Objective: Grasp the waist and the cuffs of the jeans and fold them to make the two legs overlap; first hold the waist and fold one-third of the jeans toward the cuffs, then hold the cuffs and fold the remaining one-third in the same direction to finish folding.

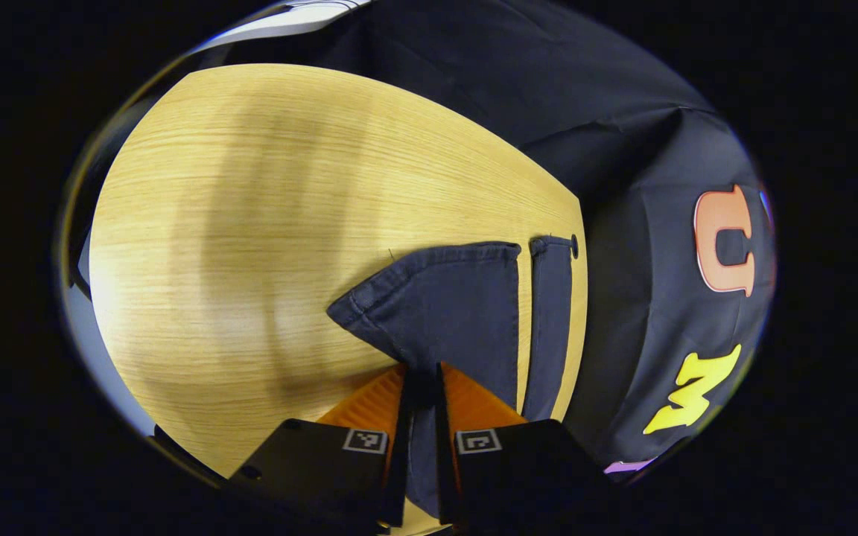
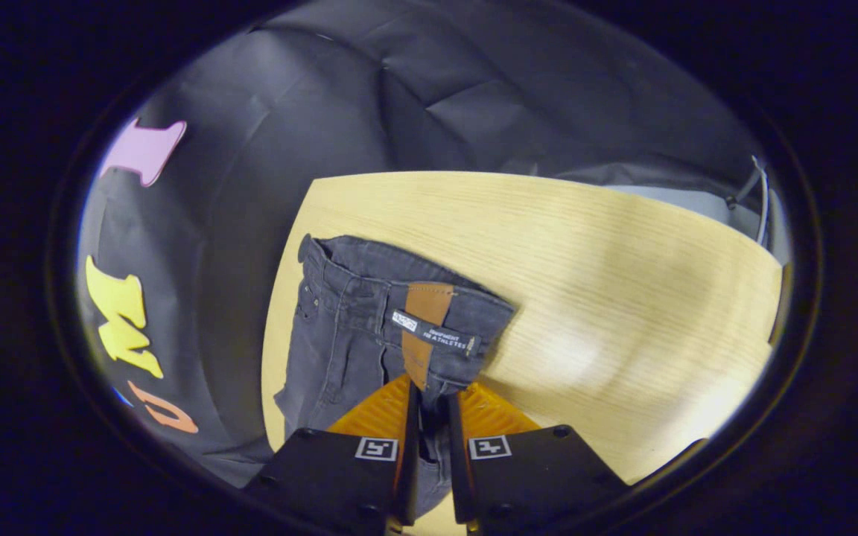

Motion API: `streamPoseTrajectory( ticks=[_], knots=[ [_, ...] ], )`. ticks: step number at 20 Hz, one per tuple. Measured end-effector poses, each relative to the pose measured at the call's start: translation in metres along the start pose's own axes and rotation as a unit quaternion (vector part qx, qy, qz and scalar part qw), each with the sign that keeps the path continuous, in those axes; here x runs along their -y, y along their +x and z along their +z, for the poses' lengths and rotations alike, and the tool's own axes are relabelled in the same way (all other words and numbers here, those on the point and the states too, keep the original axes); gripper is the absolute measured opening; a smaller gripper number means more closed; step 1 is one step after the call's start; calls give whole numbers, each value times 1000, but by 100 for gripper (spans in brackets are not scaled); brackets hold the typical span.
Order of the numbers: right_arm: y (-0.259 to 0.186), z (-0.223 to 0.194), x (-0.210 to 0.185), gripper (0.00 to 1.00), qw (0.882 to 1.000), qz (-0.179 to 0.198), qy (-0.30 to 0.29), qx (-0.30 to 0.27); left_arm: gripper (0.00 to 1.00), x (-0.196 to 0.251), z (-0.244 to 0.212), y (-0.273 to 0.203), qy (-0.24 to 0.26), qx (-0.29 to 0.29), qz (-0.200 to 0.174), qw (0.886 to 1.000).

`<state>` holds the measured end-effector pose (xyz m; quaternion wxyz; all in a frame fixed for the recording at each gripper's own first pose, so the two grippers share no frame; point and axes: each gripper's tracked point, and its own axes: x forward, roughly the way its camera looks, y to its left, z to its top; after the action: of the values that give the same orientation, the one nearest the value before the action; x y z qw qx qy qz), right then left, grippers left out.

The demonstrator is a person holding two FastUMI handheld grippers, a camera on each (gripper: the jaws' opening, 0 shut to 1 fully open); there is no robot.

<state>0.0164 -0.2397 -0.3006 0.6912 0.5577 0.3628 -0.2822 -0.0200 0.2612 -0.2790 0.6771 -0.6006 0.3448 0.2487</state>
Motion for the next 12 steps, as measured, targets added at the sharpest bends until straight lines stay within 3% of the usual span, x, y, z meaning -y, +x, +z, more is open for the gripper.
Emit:
streamPoseTrajectory(
  ticks=[1,5,12],
  knots=[
    [2,1,-1,0,1000,1,6,-1,16,1,0,0,2,-3,-3,1000],
    [-1,0,-6,1,1000,10,9,-4,6,14,4,-10,3,-5,-22,1000],
    [-33,1,-32,0,999,43,17,-7,5,41,1,-31,34,-32,5,999]
  ],
)
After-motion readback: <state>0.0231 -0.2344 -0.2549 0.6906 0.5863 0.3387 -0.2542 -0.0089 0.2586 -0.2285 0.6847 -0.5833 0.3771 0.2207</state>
